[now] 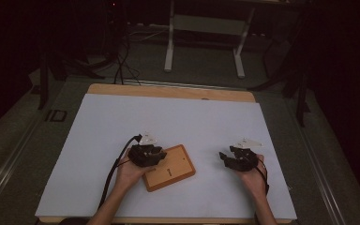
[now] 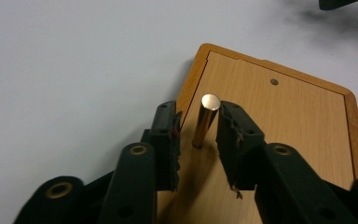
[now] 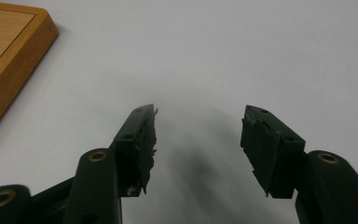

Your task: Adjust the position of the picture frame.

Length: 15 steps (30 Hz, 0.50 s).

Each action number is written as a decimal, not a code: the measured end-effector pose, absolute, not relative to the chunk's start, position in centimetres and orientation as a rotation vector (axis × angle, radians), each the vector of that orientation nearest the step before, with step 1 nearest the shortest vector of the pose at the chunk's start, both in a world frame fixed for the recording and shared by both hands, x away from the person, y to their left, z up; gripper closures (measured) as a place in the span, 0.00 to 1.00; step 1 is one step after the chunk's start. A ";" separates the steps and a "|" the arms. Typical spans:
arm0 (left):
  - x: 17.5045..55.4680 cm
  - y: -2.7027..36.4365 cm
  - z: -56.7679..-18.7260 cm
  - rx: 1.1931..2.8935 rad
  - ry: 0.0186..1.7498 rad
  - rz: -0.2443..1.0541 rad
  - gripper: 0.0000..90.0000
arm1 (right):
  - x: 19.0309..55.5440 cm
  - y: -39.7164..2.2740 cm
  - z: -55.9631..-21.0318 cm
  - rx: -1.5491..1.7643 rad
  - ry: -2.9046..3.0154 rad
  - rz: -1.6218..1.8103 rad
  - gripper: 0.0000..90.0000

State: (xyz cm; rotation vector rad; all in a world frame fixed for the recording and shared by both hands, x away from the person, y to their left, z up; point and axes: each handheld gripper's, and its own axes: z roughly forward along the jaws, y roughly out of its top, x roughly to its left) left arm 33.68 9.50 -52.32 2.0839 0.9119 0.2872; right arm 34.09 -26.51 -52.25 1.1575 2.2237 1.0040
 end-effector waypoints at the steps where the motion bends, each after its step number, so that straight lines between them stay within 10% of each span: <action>1: 33.8 9.4 -52.4 2.087 0.913 0.286 0.79 | 34.1 -26.6 -52.3 1.161 2.223 1.003 0.49; 15: 33.8 9.3 -52.6 2.088 0.863 0.305 0.94 | 34.0 -26.3 -52.4 1.151 2.240 1.005 0.49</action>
